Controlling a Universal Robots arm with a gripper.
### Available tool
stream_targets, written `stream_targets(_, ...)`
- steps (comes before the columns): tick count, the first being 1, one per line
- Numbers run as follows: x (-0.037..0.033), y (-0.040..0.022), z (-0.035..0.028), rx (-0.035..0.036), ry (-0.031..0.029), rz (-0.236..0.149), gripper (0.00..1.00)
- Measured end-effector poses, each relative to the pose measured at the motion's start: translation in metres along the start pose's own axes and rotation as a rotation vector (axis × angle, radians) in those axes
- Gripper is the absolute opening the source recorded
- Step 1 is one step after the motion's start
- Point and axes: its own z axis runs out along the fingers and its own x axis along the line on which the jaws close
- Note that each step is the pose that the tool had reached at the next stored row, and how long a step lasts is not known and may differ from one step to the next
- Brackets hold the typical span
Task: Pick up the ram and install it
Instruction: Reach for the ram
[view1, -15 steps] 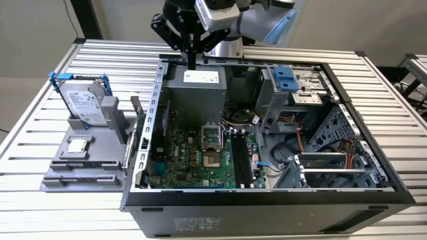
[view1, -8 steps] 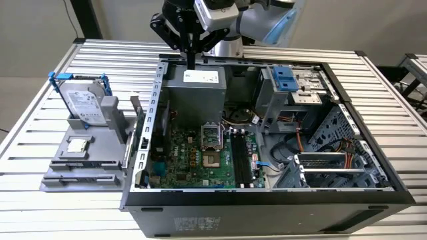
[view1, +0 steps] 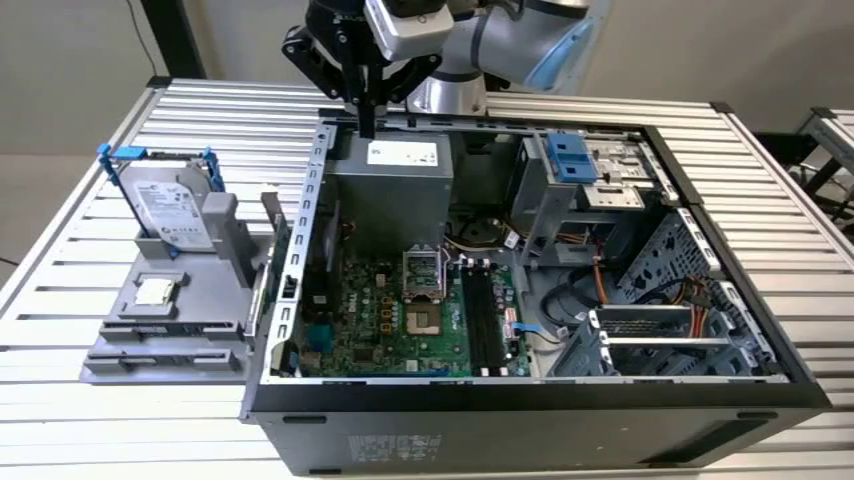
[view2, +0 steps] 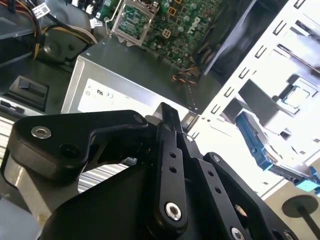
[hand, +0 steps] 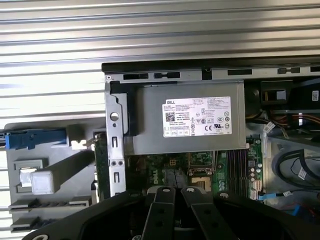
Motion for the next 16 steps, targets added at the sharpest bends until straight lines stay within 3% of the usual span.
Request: stream_targets(16,0.0249,-0.0013,-0.0005,0.0000,0.0000,0.000,0.00)
